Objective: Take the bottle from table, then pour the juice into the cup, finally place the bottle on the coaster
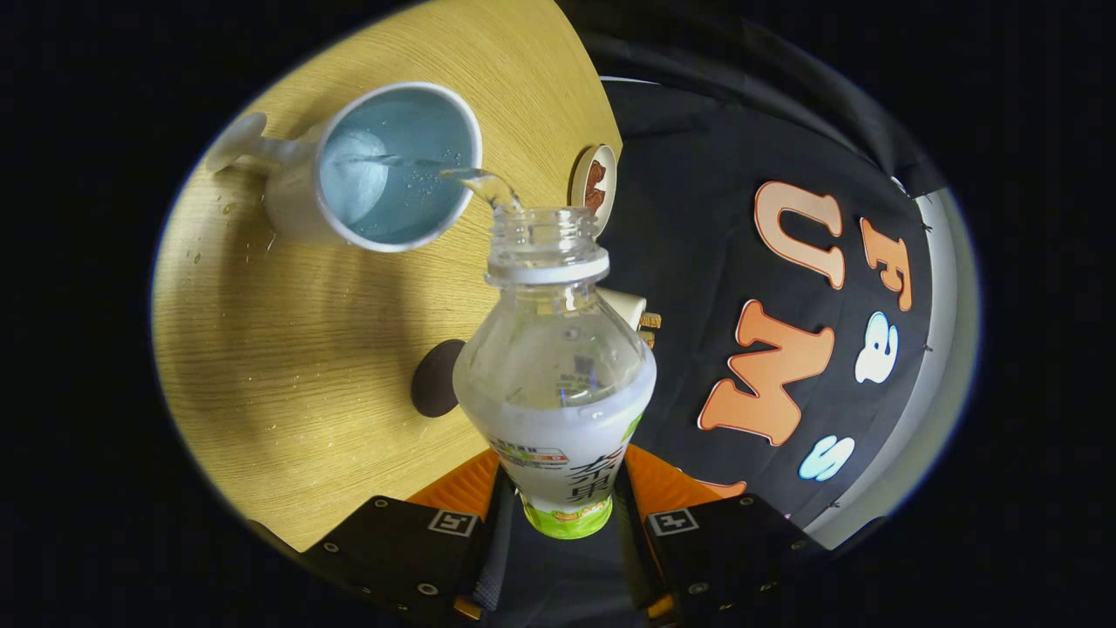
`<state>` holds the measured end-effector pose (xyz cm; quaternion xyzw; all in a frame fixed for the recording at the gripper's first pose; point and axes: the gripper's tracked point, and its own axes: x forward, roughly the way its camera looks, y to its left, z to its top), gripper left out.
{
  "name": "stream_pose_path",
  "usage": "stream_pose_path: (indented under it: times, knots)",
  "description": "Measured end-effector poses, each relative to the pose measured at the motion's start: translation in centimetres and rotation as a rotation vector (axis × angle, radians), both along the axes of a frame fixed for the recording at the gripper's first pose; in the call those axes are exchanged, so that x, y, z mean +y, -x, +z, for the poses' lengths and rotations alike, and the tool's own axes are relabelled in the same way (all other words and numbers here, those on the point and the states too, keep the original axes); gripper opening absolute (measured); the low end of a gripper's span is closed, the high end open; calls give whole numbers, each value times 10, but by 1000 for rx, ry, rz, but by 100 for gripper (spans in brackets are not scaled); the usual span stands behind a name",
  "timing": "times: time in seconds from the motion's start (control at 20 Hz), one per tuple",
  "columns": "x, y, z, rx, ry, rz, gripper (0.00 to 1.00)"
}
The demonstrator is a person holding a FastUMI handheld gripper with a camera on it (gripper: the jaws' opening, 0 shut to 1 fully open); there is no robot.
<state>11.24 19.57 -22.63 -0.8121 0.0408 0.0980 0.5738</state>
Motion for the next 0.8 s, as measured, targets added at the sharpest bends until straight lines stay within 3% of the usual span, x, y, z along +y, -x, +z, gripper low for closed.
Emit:
stream_pose_path:
  times: [0.8]
  knots:
    - [9,3,3,-6,77,44,56]
